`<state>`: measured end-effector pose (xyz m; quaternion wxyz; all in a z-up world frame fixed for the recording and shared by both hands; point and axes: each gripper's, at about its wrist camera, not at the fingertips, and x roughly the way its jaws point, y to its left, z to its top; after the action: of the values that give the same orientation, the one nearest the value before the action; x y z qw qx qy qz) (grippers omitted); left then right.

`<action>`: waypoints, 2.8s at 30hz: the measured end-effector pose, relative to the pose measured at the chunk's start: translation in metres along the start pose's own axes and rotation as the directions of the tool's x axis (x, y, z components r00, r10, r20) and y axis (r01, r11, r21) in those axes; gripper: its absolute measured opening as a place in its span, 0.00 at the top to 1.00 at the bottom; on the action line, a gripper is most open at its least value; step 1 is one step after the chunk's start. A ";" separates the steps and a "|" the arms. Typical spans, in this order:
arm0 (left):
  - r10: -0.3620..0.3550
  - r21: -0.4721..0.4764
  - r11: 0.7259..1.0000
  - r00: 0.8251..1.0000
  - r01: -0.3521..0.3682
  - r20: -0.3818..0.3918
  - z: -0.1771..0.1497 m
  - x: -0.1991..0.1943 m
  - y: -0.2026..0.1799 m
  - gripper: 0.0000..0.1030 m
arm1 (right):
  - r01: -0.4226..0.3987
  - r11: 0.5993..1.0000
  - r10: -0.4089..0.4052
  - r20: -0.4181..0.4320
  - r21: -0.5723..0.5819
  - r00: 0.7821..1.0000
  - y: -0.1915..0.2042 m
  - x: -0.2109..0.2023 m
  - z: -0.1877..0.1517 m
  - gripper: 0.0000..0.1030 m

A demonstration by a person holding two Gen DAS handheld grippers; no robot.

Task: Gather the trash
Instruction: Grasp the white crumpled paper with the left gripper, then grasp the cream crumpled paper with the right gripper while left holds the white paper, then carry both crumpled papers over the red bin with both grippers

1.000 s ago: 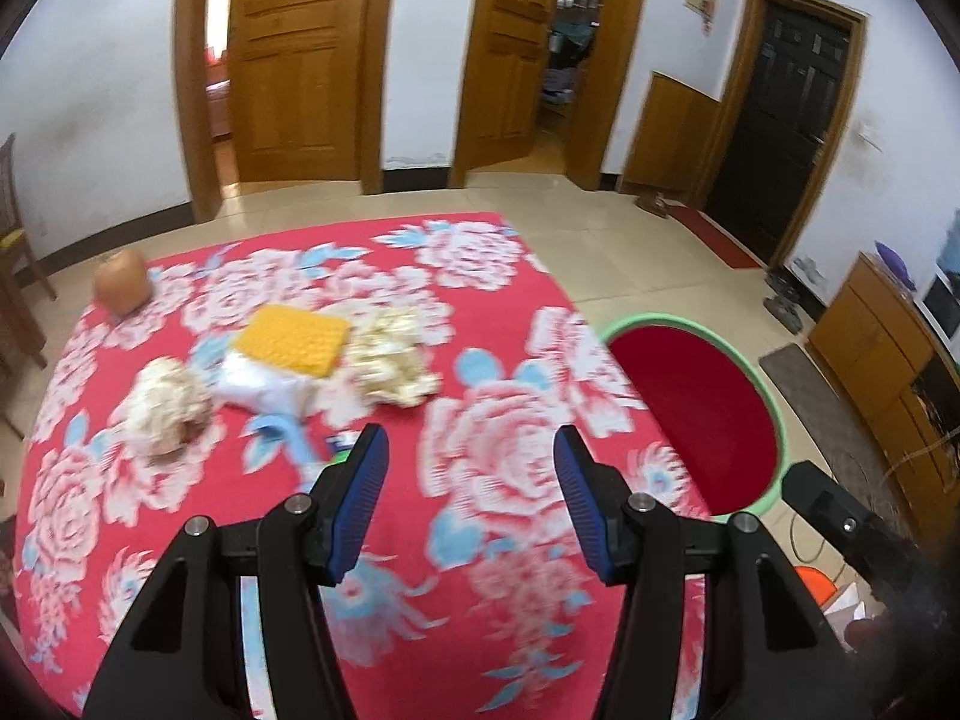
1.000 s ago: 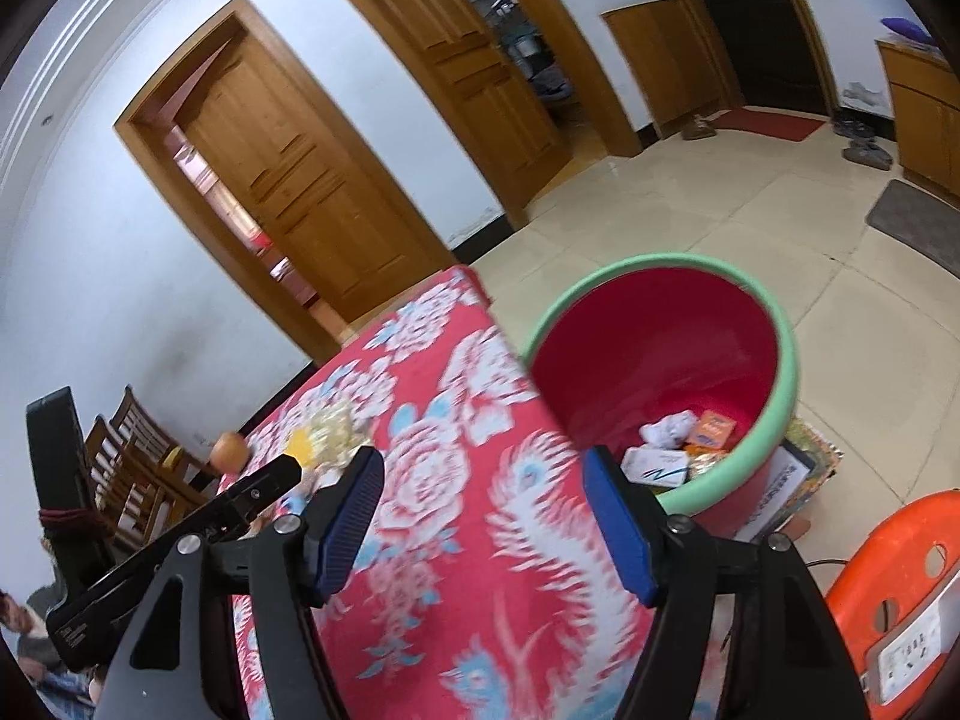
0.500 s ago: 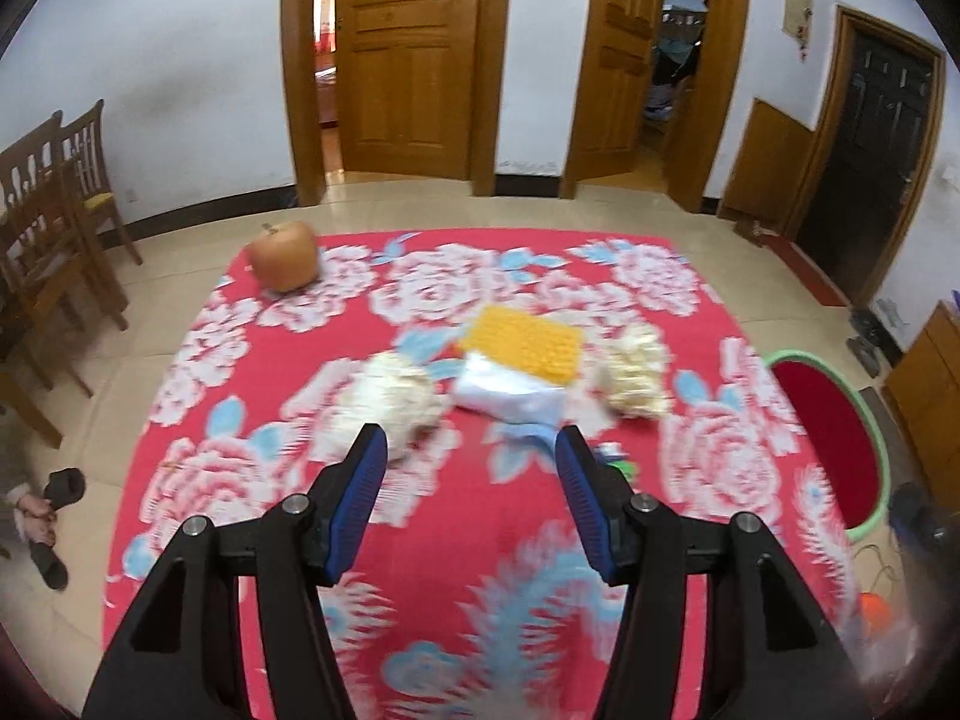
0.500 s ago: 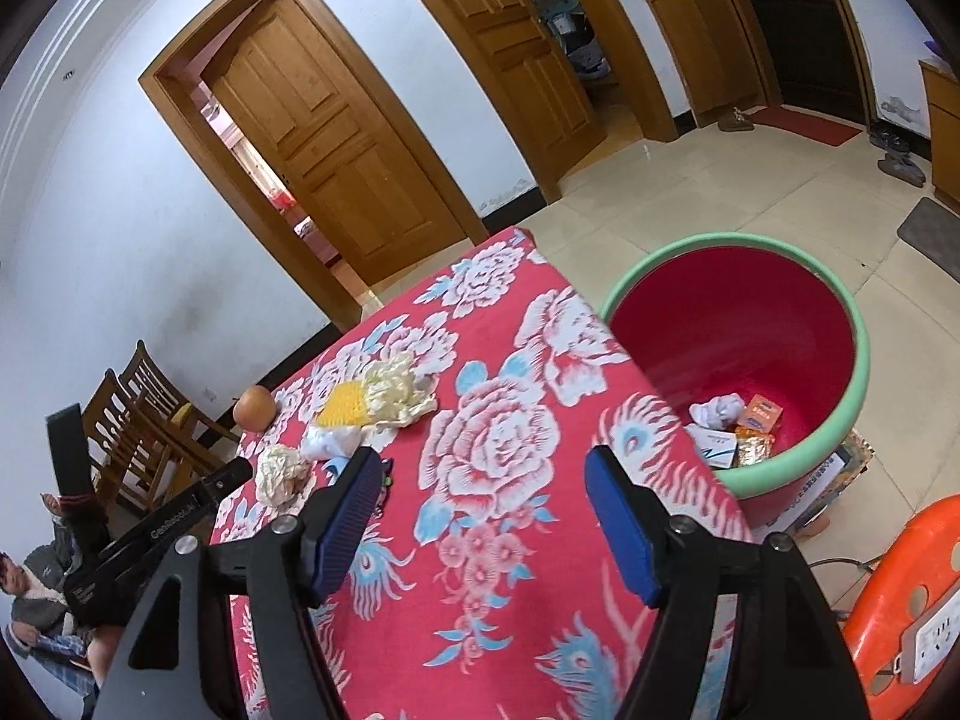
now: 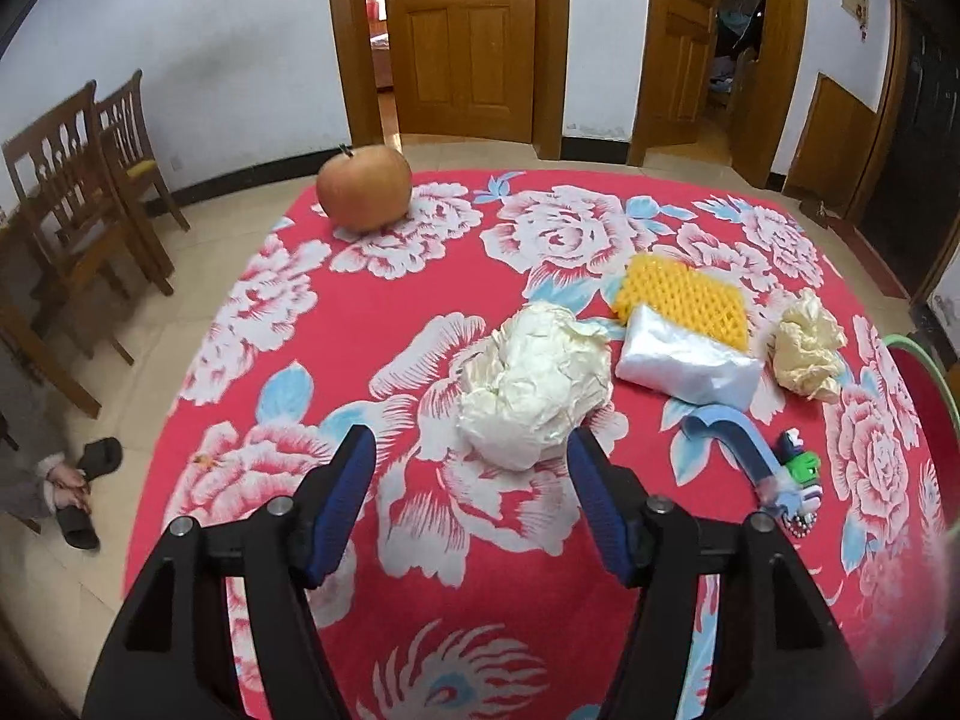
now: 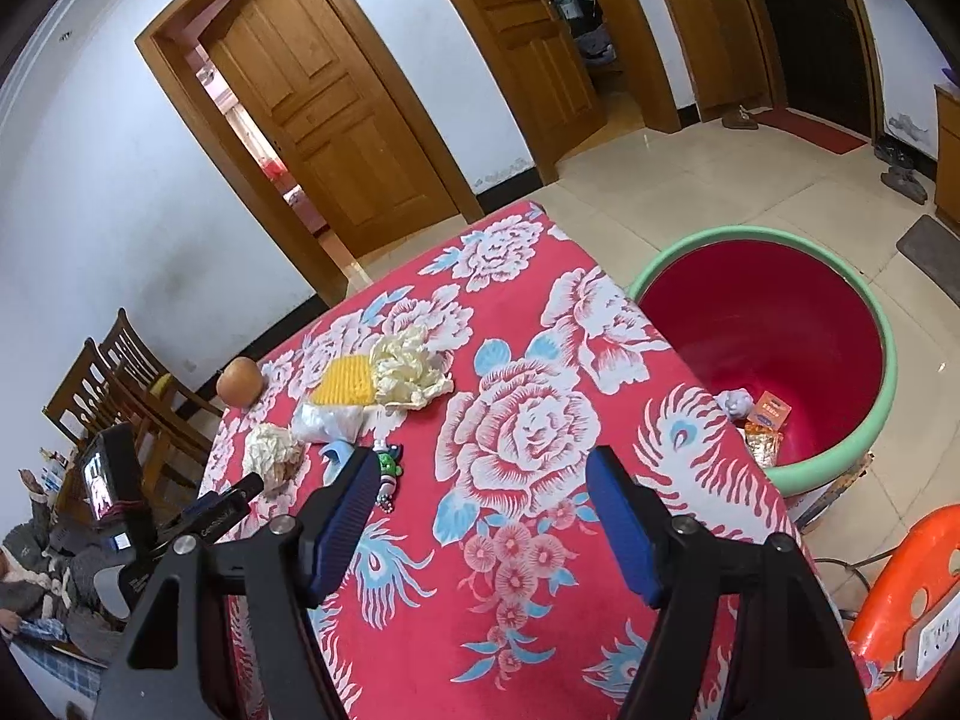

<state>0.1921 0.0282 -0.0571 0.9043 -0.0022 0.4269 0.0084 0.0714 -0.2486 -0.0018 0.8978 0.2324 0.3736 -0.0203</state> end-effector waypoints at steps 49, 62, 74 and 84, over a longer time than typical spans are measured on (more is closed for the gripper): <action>-0.264 -0.188 0.944 0.963 0.270 0.056 0.002 0.012 0.036 0.76 | 0.159 0.961 -0.187 -0.111 -0.227 0.976 0.079 0.164 0.021 0.69; -0.349 -0.179 0.914 0.931 0.364 0.109 0.002 0.000 0.035 0.78 | 0.108 0.960 -0.128 -0.062 -0.258 0.990 0.074 0.115 0.011 0.85; -0.379 -0.080 0.916 0.914 0.392 0.141 0.006 -0.046 0.005 0.78 | 0.076 0.975 -0.080 -0.014 -0.211 0.997 0.035 0.044 -0.007 0.85; -0.417 0.002 0.907 0.895 0.422 0.158 0.004 -0.088 -0.040 0.78 | 0.071 0.984 -0.067 0.029 -0.165 0.997 0.011 0.002 -0.005 0.84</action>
<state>0.1398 -0.0133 0.0132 0.9150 -0.1079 0.3449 -0.1794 0.0718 -0.2363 -0.0021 0.9170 0.1437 0.3715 -0.0230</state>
